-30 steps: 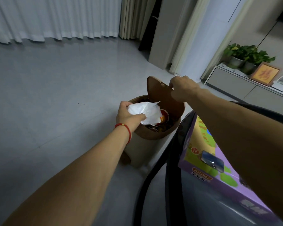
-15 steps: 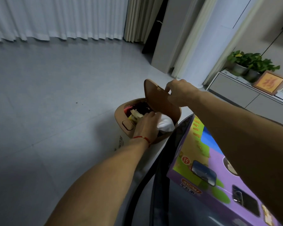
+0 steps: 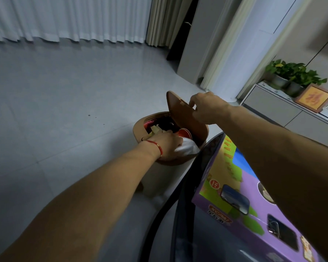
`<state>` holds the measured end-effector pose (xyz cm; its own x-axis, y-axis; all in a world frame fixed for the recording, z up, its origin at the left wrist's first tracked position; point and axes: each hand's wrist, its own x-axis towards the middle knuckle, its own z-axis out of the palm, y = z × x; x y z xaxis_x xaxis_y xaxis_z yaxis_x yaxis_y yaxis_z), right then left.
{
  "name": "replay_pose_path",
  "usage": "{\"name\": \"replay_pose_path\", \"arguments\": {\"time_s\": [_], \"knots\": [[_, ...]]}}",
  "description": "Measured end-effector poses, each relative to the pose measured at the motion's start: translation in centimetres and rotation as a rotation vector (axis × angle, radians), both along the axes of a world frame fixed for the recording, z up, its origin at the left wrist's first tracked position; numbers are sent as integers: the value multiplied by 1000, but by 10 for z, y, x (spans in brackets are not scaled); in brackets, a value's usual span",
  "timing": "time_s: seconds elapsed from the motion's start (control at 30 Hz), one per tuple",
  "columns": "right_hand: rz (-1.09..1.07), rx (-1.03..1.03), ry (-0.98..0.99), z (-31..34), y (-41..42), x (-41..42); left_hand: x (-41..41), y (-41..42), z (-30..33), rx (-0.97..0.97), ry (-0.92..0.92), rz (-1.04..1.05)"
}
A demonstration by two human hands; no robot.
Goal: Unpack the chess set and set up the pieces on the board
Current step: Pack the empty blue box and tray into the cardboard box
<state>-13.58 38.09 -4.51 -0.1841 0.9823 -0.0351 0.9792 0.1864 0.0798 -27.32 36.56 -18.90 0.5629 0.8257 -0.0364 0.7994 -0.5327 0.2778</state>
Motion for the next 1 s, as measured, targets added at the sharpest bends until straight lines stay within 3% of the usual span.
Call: {"name": "replay_pose_path", "arguments": {"time_s": [0.2,0.33,0.5,0.63,0.73,1.0], "knots": [[2,-48,12,-4,-9,-12,-5,-15,-9,-37,-73,248],[5,-73,21,-14,-17,-21,-6,-27,-6,51,-42,209],[-33,-121,-21,-31,-29,-43,-23,-43,-8,1,-350,203],[-127,-243,-98,-51,-37,-61,-66,-75,-17,215,-525,195],[-178,-268,-44,-68,-51,-75,-102,-98,-23,263,-479,250],[-319,-456,-28,-104,-66,-109,-147,-135,-31,124,-351,410]]}}
